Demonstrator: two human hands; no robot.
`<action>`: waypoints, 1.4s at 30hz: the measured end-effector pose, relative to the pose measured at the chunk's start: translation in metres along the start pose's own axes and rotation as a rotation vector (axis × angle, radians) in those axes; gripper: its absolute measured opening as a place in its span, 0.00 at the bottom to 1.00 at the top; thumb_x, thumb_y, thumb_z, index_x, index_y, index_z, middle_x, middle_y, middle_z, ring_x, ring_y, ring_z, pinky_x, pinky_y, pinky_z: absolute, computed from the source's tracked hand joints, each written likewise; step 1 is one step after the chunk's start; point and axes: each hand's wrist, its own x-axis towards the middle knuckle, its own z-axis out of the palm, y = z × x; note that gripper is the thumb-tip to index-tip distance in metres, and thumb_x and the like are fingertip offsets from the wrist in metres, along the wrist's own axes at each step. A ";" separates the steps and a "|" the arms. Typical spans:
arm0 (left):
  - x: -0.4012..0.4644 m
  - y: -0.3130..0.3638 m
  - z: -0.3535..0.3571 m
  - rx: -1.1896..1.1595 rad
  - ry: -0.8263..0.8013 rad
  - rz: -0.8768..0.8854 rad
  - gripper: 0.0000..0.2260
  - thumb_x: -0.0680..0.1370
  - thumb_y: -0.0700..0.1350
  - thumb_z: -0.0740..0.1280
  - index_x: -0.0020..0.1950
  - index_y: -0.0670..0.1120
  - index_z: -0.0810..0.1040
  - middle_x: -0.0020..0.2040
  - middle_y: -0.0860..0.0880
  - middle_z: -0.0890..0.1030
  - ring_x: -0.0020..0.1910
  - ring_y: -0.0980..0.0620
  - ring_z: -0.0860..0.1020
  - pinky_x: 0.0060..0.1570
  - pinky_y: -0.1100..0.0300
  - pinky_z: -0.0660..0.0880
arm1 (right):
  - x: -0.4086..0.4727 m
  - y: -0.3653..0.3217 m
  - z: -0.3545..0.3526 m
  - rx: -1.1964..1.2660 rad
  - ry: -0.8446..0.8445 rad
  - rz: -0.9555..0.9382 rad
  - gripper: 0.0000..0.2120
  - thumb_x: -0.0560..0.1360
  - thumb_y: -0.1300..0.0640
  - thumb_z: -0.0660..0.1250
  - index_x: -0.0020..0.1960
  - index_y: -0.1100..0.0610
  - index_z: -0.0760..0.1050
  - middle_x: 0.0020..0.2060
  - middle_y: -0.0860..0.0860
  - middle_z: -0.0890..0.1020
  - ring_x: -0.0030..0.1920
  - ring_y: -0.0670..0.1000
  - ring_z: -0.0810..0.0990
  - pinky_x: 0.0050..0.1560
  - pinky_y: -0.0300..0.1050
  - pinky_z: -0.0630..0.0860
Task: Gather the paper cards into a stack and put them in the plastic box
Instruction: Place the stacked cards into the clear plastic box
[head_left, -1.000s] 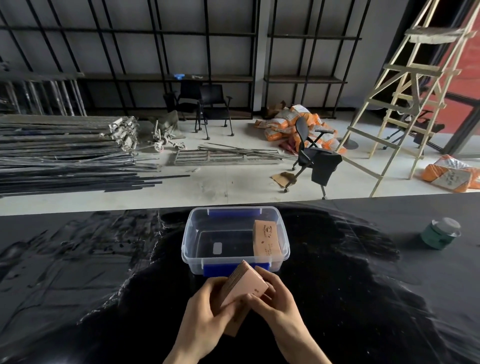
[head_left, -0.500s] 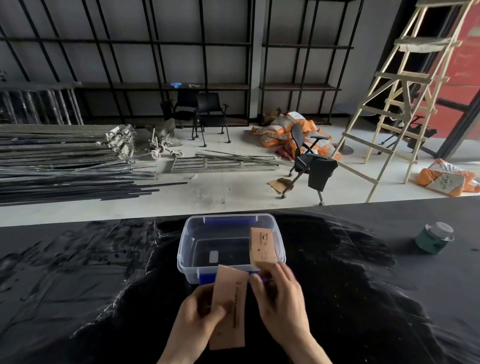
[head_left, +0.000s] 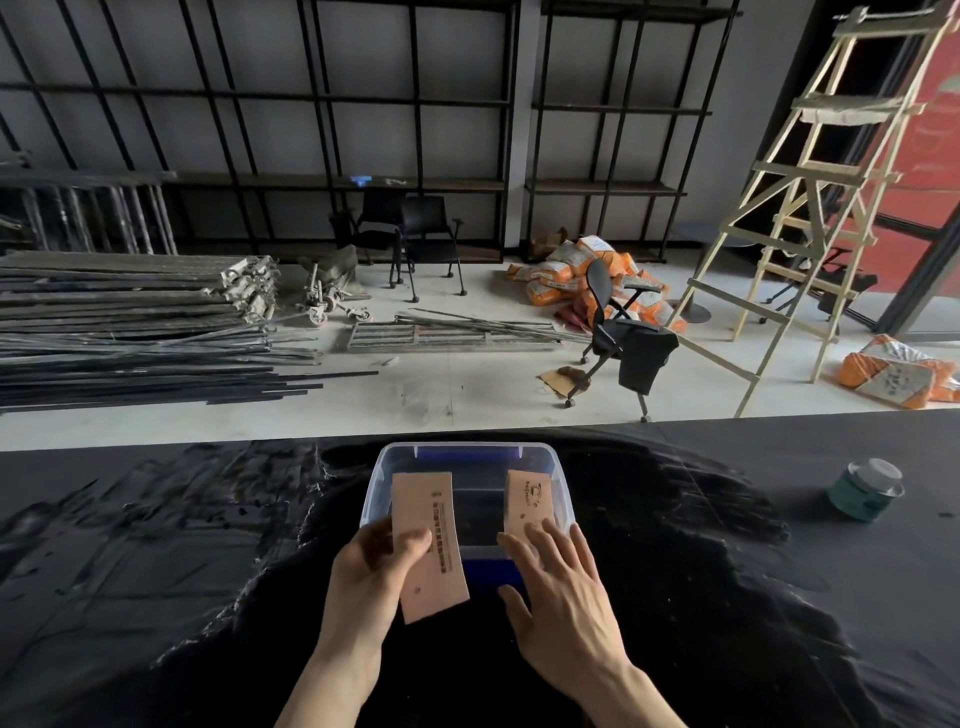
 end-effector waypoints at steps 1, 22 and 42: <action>0.000 0.004 0.002 -0.006 0.002 -0.001 0.08 0.78 0.44 0.73 0.56 0.47 0.84 0.48 0.42 0.88 0.49 0.41 0.84 0.46 0.50 0.79 | -0.006 -0.001 -0.001 -0.001 0.000 0.000 0.26 0.78 0.43 0.64 0.75 0.46 0.69 0.72 0.53 0.77 0.77 0.59 0.69 0.80 0.60 0.59; 0.039 -0.001 0.055 0.434 0.020 -0.319 0.23 0.80 0.45 0.72 0.71 0.39 0.68 0.63 0.37 0.82 0.53 0.44 0.79 0.40 0.56 0.74 | -0.015 0.095 0.002 -0.001 -0.099 0.454 0.40 0.74 0.32 0.34 0.82 0.43 0.54 0.83 0.58 0.58 0.83 0.59 0.52 0.83 0.63 0.50; 0.063 -0.024 0.073 1.151 -0.060 -0.254 0.34 0.79 0.62 0.66 0.79 0.45 0.65 0.81 0.40 0.63 0.77 0.39 0.68 0.71 0.45 0.73 | -0.025 0.107 0.035 -0.089 -0.192 0.480 0.39 0.74 0.24 0.36 0.82 0.38 0.39 0.84 0.55 0.42 0.83 0.60 0.35 0.81 0.68 0.38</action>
